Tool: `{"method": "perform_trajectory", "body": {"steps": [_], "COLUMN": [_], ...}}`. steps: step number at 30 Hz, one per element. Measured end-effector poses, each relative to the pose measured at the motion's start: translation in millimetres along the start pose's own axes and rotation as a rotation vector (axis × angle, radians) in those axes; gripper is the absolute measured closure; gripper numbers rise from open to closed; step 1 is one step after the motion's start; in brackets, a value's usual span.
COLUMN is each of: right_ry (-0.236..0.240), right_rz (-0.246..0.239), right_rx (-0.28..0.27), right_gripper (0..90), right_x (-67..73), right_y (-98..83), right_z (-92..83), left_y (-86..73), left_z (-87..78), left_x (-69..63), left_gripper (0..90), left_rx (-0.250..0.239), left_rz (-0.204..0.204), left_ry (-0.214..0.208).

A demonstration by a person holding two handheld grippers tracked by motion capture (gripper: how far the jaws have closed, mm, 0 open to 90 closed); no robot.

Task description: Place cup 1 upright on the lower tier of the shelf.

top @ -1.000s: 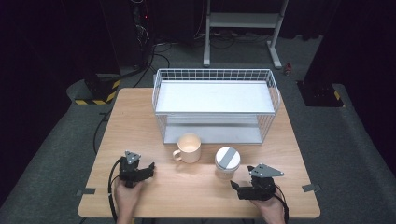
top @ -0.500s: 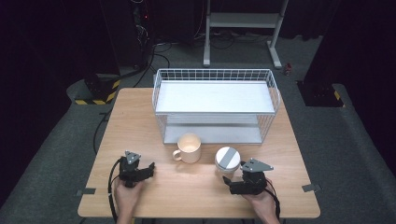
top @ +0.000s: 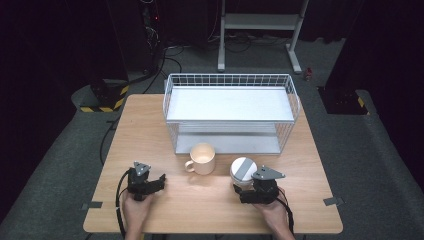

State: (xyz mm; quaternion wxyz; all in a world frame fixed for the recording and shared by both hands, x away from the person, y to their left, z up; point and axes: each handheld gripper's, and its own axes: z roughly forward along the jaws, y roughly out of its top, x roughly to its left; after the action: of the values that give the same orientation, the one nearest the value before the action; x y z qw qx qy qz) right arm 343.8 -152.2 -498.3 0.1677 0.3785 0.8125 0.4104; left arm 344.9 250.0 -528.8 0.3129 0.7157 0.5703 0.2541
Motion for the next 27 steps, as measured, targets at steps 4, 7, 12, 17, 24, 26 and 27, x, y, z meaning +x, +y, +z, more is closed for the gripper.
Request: {"method": "perform_trajectory", "body": {"steps": [4,7,12,17,24,26,27], "right_ry": [-0.011,-0.025,-0.040,-0.033,-0.042,-0.045,-0.047], "right_rz": [0.004,0.003,0.006,-0.006,-0.026,-0.028,-0.027], "right_rx": [0.000,-0.012,-0.010,-0.038,-0.044,-0.047,-0.047], "right_gripper": [9.1,10.8,13.8,17.0,18.1,18.1,18.1], "right_x": [1.0,1.9,3.9,4.8,5.6,6.0,6.3], "right_y": [1.4,3.3,4.2,4.6,4.1,3.8,3.8], "right_z": [3.9,6.9,12.7,14.6,14.3,14.0,13.7], "left_y": [-0.2,-0.2,-0.2,-0.2,-0.2,-0.2,-0.2], "left_z": [-0.3,-0.6,-0.5,-0.3,-0.3,-0.3,-0.3], "left_x": [0.0,0.4,0.5,0.2,0.1,0.1,0.1], "left_gripper": [19.9,20.1,20.1,20.0,20.0,20.0,20.0], "left_rx": [0.000,0.003,0.003,0.001,0.000,0.000,-0.001], "left_rz": [-0.001,0.003,0.003,0.000,-0.001,-0.001,0.000], "left_ry": [0.000,0.000,-0.001,-0.002,-0.001,-0.001,-0.001]}}
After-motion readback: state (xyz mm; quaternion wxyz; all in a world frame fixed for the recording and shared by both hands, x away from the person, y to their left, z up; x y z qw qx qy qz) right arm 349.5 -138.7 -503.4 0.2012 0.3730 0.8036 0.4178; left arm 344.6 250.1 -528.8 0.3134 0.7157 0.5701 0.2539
